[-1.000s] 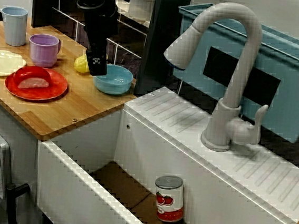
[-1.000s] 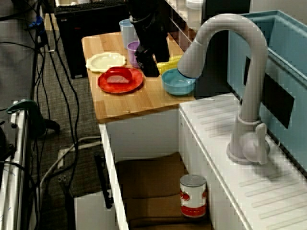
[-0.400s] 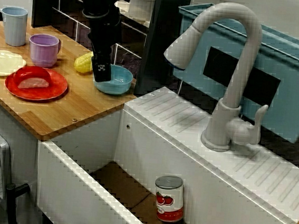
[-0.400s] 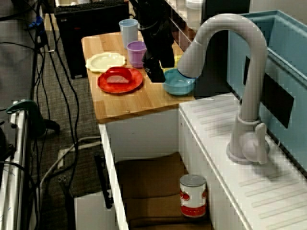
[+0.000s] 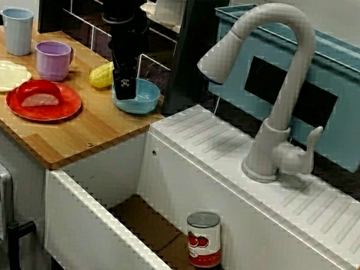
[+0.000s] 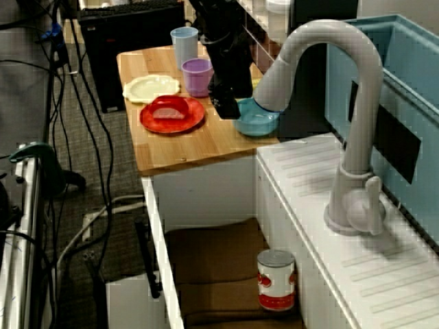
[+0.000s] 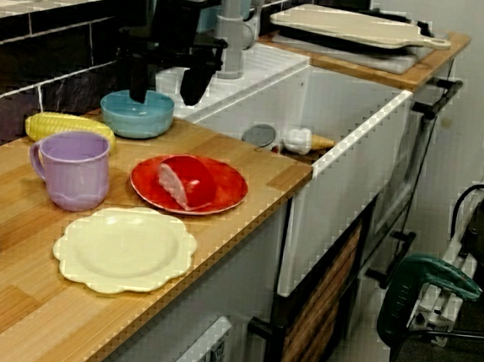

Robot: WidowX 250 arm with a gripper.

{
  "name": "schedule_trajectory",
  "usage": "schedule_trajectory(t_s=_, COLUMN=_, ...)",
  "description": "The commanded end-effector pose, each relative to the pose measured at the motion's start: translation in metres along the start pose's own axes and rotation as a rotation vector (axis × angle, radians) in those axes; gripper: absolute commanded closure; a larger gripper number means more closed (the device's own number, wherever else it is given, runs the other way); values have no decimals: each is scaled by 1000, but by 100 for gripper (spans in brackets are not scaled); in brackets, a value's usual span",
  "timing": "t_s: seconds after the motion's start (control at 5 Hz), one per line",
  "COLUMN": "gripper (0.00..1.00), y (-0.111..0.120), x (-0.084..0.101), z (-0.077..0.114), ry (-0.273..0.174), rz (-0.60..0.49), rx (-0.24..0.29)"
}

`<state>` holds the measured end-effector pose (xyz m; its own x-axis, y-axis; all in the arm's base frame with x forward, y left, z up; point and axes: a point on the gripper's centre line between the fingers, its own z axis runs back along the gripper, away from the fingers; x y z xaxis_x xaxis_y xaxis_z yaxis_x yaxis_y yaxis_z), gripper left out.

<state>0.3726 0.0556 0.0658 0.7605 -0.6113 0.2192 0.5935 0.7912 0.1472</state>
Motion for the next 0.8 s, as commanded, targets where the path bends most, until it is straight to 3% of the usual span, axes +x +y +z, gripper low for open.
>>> schedule_trajectory(t_s=0.0, gripper=0, y=-2, x=15, z=10, ry=-6, rz=-16, rx=37)
schedule_trajectory(t_s=0.6, gripper=0, y=-9, x=12, z=-1, ry=21, rz=-7, rx=46)
